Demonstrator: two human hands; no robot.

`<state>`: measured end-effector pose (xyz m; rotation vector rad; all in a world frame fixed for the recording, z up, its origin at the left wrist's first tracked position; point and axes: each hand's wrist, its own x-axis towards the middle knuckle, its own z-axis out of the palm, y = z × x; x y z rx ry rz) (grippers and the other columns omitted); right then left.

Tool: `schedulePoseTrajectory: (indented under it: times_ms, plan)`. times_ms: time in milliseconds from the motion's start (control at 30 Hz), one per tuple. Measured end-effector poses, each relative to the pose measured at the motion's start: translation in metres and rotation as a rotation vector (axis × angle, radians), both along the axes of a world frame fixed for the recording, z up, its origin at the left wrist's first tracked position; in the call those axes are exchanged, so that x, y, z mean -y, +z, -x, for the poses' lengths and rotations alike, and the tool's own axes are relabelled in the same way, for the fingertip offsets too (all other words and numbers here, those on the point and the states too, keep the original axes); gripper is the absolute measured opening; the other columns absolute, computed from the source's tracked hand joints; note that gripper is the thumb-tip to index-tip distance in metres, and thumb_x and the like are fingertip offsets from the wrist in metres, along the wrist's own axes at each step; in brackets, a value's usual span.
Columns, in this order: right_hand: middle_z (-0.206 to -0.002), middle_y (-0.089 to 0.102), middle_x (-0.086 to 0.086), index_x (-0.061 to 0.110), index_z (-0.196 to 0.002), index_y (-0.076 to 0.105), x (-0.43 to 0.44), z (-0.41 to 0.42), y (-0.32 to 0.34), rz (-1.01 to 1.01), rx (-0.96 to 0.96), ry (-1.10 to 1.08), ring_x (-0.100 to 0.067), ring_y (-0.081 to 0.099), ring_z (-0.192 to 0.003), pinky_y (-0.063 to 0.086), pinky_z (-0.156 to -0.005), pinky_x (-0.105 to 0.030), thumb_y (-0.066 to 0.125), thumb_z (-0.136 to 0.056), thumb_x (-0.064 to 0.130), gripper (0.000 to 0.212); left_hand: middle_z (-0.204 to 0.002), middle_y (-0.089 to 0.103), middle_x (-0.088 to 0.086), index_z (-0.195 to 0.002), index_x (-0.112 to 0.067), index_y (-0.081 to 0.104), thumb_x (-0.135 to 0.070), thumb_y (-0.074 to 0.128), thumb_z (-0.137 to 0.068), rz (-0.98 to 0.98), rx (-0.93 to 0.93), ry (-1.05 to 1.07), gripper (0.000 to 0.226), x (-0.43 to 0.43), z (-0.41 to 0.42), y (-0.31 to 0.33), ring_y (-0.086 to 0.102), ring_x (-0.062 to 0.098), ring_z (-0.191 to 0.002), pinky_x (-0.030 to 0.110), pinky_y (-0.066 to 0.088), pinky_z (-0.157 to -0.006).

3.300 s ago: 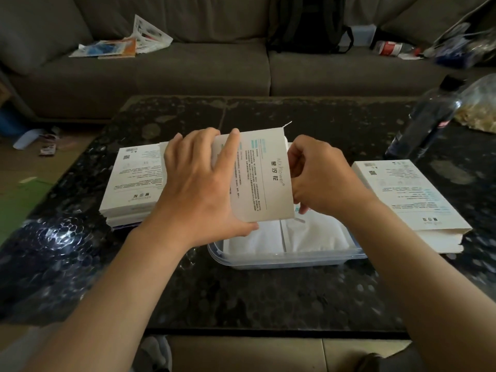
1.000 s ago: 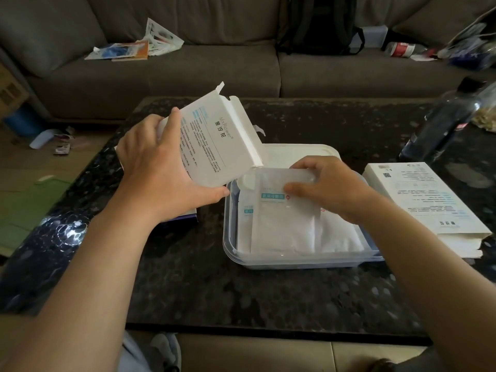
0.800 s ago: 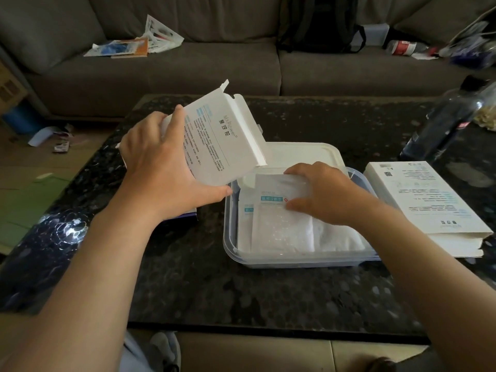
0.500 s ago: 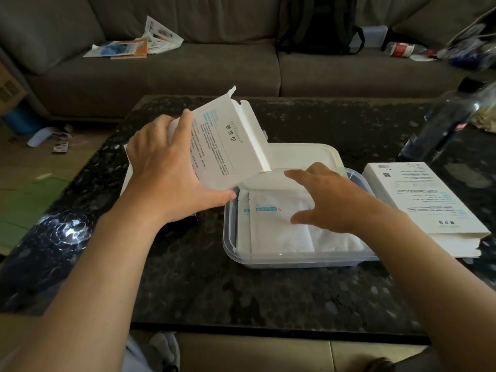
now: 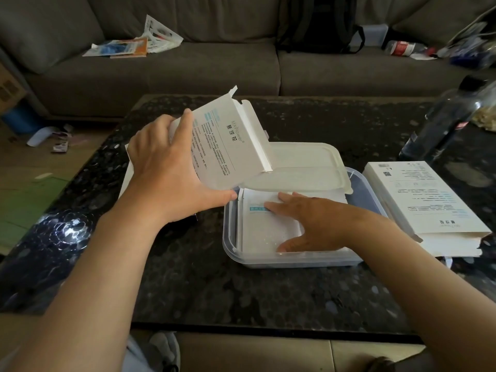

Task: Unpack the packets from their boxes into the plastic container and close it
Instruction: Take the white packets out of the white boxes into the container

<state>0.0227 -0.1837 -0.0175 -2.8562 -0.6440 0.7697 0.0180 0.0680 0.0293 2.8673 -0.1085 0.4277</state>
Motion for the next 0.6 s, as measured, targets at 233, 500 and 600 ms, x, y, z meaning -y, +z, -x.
schedulePoseTrajectory:
  times_ms: [233,500,600]
  plan:
    - [-0.168,-0.002,0.017,0.047,-0.158,0.004,-0.001,-0.003,-0.003,-0.029,-0.01,0.037,-0.015,0.003,-0.156,0.01,-0.125,-0.042,0.06,-0.091,0.06,0.088,-0.151,0.023,0.008,-0.155,-0.022,0.009,-0.091,0.063,-0.04,-0.018,-0.012,-0.008,0.144,0.001,-0.001,-0.003,0.017,0.03,-0.143,0.053,0.013,-0.118]
    - [-0.169,-0.015,0.008,0.045,-0.157,-0.008,-0.013,-0.006,-0.01,0.02,0.033,0.136,-0.024,-0.01,-0.156,0.001,-0.125,-0.045,0.049,-0.088,0.073,0.094,-0.151,0.024,0.009,-0.155,-0.022,0.009,-0.095,0.05,-0.035,-0.026,-0.012,-0.02,0.147,0.0,-0.002,-0.005,0.019,0.03,-0.143,0.054,0.015,-0.118]
    - [-0.169,-0.016,0.005,0.043,-0.158,-0.01,-0.016,-0.008,-0.014,0.046,0.041,0.163,-0.027,-0.009,-0.156,0.005,-0.125,-0.047,0.047,-0.088,0.073,0.095,-0.151,0.024,0.009,-0.155,-0.022,0.008,-0.095,0.049,-0.035,-0.04,-0.014,-0.024,0.146,0.0,-0.002,-0.005,0.019,0.03,-0.143,0.054,0.015,-0.119]
